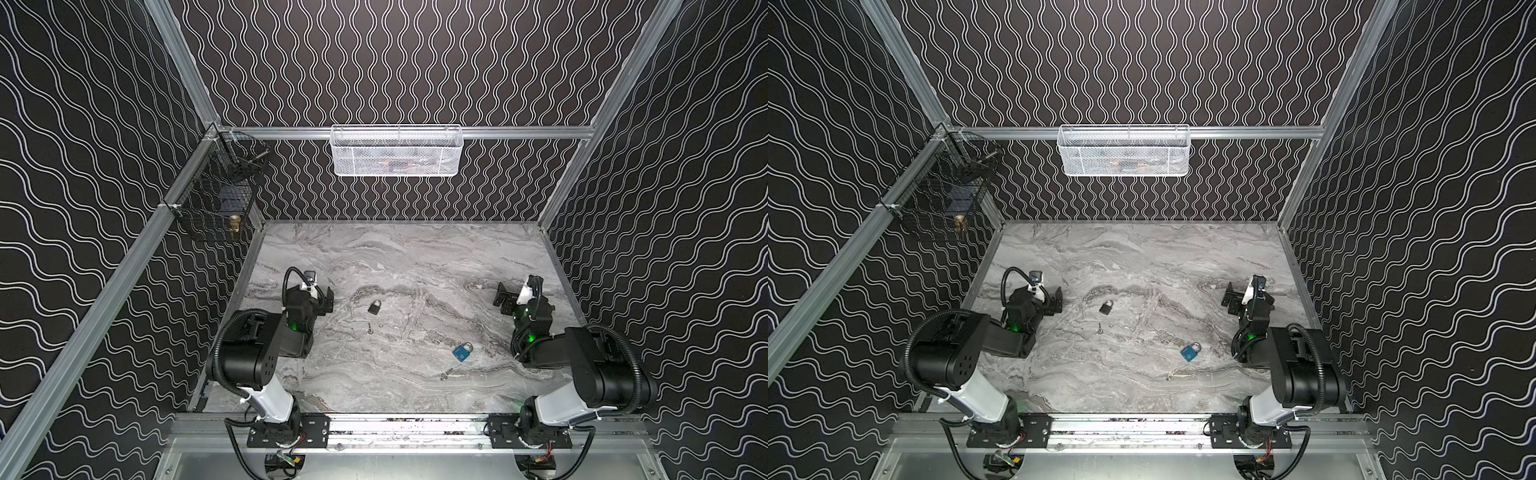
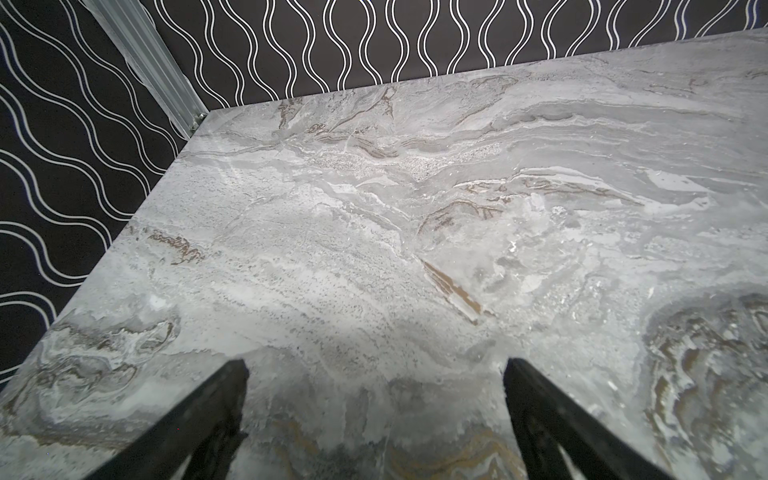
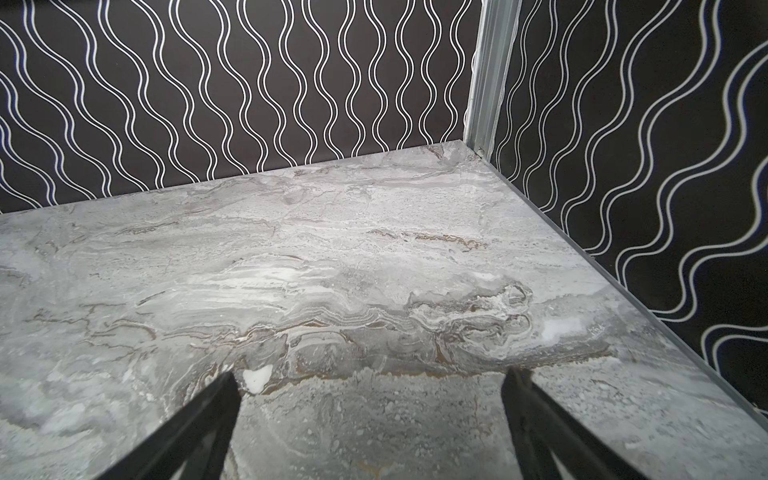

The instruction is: Unlock with the key

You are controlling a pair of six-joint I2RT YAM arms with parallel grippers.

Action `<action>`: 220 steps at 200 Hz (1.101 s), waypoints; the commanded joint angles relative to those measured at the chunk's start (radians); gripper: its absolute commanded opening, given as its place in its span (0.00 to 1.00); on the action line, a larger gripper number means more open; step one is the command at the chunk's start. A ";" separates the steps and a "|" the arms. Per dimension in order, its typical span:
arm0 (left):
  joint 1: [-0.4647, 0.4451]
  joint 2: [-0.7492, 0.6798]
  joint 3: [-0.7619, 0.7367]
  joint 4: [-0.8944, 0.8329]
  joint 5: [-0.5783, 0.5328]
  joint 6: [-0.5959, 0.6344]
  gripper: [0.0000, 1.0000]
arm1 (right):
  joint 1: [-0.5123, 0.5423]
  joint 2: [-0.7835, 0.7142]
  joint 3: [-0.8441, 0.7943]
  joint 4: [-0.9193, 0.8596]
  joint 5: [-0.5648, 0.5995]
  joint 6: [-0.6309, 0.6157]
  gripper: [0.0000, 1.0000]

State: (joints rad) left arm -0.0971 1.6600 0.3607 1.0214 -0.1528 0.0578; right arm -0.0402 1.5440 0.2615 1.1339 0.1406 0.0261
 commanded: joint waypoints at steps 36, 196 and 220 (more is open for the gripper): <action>0.002 -0.003 0.003 0.013 0.006 0.019 0.99 | 0.000 -0.002 -0.001 0.055 -0.003 -0.009 0.99; 0.002 -0.317 -0.002 -0.261 0.019 -0.034 0.99 | -0.001 -0.271 0.110 -0.386 0.054 0.116 0.99; 0.003 -0.454 0.010 -0.387 0.033 -0.121 0.99 | -0.001 -0.344 0.128 -0.451 -0.051 0.157 0.99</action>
State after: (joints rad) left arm -0.0967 1.3025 0.3565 0.7723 -0.1455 0.0193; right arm -0.0406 1.2560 0.3679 0.7940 0.1741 0.1173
